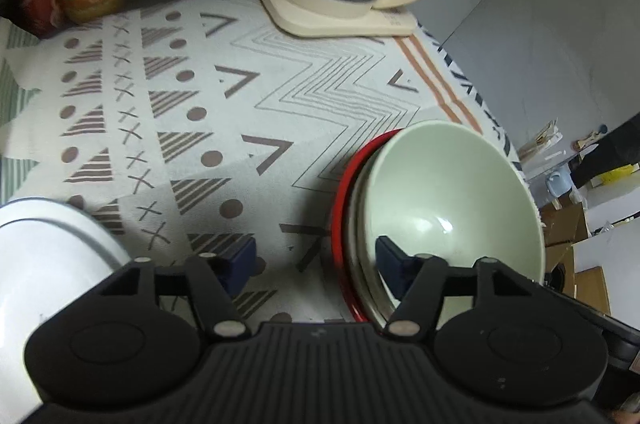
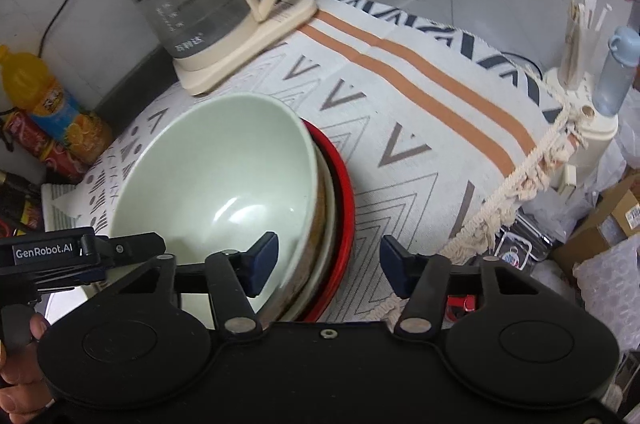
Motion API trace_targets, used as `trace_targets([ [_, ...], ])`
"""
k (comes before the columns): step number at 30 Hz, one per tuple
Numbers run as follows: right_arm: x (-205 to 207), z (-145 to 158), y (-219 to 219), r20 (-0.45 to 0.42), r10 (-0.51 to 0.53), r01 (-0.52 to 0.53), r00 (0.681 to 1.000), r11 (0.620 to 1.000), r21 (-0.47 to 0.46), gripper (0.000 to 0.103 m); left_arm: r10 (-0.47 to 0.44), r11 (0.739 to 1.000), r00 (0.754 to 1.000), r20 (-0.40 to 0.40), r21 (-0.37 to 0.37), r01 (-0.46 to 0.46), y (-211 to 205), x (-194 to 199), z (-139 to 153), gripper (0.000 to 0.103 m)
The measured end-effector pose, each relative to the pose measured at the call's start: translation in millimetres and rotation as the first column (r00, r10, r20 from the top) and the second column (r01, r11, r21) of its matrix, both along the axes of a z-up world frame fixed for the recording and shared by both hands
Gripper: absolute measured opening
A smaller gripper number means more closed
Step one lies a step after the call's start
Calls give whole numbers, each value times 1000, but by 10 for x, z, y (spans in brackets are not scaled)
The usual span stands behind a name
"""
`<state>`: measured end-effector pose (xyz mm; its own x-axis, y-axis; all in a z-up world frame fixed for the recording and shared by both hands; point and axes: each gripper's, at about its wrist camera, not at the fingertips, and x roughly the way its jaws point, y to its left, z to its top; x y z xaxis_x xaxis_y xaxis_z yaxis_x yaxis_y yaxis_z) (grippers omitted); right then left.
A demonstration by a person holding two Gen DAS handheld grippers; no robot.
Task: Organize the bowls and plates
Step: 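Close both grippers on the rim of the red-and-black bowl stack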
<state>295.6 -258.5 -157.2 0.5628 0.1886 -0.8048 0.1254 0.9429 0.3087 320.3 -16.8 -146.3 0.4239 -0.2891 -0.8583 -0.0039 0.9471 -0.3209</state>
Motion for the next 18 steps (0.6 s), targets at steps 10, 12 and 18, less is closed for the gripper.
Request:
trace_targets([
  [10,117,-155,35,-39,-21,23,999,999,41,38,-46,998,998,-45,-39,45,-67,222,-210,48],
  [12,128,-168,39,-38,-24,26,999,999,39,37,-50,998,997,-64,-48,47,-76,255,-256,46],
  [18,149,-160,47,-34,-20,21,999,999,28,35,-66,993,995,-73,-101,59,-105,309,-298,31],
])
